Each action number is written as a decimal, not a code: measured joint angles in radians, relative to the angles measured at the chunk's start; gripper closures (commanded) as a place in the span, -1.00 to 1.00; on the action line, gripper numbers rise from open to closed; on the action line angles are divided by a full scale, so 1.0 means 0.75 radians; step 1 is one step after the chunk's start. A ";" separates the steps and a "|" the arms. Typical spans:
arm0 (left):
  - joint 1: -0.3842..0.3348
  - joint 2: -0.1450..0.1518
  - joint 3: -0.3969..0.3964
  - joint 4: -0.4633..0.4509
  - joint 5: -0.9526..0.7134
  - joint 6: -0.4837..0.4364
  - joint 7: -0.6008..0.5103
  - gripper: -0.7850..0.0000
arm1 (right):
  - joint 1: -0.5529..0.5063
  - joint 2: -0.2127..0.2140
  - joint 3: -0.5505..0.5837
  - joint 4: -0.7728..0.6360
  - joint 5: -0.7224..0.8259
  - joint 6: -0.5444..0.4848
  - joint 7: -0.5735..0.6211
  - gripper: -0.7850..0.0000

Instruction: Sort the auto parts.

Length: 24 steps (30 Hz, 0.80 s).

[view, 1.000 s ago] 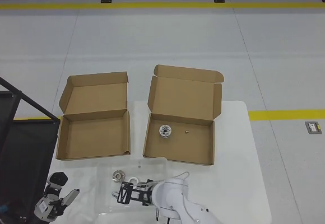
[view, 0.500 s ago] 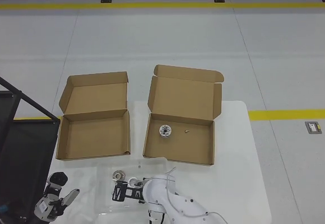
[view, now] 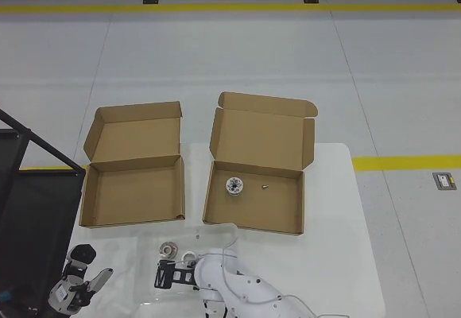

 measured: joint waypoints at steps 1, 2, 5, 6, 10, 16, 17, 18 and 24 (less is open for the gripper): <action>0.000 0.000 0.000 0.000 0.000 0.000 0.000 -1.00 | 0.006 -0.005 -0.004 0.011 0.002 0.004 0.001 0.47; 0.000 0.000 0.000 0.000 0.000 0.000 0.000 -1.00 | 0.010 -0.009 -0.007 0.020 0.003 0.007 0.002 0.47; 0.000 0.000 0.000 0.000 0.000 0.000 0.000 -1.00 | 0.024 -0.021 -0.016 0.047 0.007 0.012 0.002 0.51; 0.000 0.000 0.000 0.000 0.000 0.000 0.000 -1.00 | 0.028 -0.025 -0.019 0.055 0.007 0.014 0.000 0.51; 0.000 0.000 0.000 0.000 0.000 0.000 0.000 -1.00 | 0.044 -0.040 -0.028 0.087 0.003 0.027 -0.005 0.54; 0.000 0.000 0.000 0.000 0.000 0.000 0.000 -1.00 | 0.064 -0.059 -0.035 0.133 0.012 0.029 -0.002 0.53; 0.000 0.000 0.000 0.000 0.000 0.000 0.000 -1.00 | 0.067 -0.062 -0.036 0.140 0.014 0.029 -0.001 0.54; 0.000 0.000 0.000 0.000 0.000 0.000 0.000 -1.00 | 0.069 -0.065 -0.037 0.148 0.016 0.029 0.000 0.55; 0.000 0.000 0.000 0.000 0.000 0.000 0.000 -1.00 | 0.090 -0.088 -0.046 0.197 0.031 0.028 0.029 0.58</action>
